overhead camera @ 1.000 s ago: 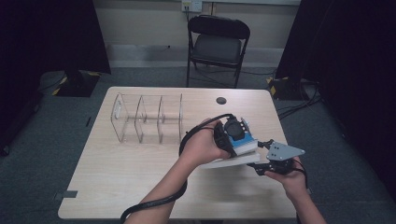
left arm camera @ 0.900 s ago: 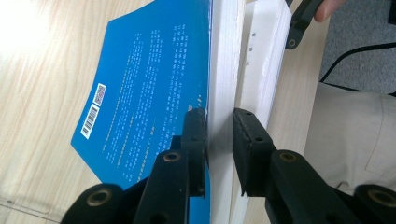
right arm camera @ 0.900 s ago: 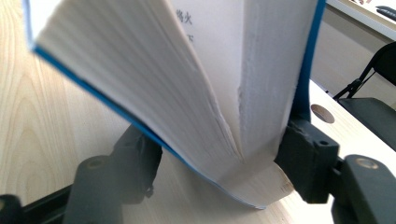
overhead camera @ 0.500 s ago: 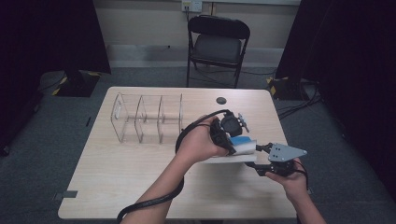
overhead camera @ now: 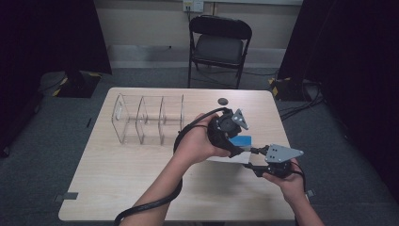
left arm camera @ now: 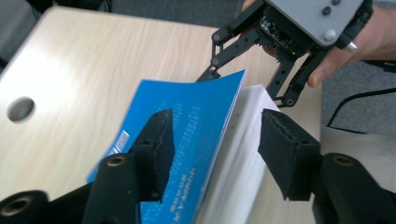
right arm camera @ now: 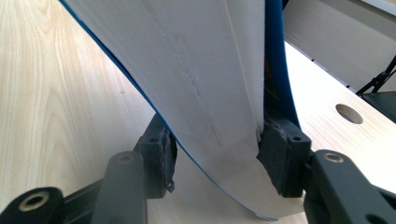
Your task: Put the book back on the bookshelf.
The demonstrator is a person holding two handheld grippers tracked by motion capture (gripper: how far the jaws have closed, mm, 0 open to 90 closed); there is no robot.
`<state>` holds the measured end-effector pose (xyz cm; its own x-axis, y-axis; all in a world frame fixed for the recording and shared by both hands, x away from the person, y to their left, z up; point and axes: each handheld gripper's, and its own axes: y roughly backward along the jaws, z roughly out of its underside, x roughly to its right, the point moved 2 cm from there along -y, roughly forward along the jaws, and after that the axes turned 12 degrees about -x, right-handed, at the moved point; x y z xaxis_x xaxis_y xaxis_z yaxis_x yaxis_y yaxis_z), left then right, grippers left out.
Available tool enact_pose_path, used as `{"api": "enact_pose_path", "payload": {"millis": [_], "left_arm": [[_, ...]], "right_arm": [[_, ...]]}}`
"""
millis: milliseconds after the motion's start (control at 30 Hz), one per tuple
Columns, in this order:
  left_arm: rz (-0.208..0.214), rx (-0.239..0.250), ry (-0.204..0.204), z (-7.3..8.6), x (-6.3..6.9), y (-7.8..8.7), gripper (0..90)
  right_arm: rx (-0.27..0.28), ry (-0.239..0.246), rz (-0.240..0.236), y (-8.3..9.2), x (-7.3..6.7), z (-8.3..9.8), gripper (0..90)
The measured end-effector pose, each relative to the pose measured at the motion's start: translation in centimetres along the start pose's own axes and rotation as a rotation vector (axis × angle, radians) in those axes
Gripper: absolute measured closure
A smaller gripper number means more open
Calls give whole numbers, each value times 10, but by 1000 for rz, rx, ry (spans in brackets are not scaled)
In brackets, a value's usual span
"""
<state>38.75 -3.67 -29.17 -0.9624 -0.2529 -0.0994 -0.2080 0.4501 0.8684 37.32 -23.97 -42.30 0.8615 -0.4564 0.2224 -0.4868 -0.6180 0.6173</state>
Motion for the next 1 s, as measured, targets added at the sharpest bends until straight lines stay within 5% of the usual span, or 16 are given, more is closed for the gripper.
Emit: {"api": "enact_pose_path", "payload": {"millis": [200, 367, 800, 1000], "left_arm": [[-20, -28, -62, 8, 2, -2, 260], [-34, -37, -36, 21, -2, -7, 201], [-66, -103, -52, 42, -10, -42, 206], [-103, -114, -95, 39, -12, -53, 349]], "right_arm": [[9, -32, -8, 1, 5, 0, 497], [18, -42, -11, 1, 6, 0, 497], [30, -82, -36, 2, 13, 0, 494], [32, -81, -41, 1, 13, 0, 492]]}}
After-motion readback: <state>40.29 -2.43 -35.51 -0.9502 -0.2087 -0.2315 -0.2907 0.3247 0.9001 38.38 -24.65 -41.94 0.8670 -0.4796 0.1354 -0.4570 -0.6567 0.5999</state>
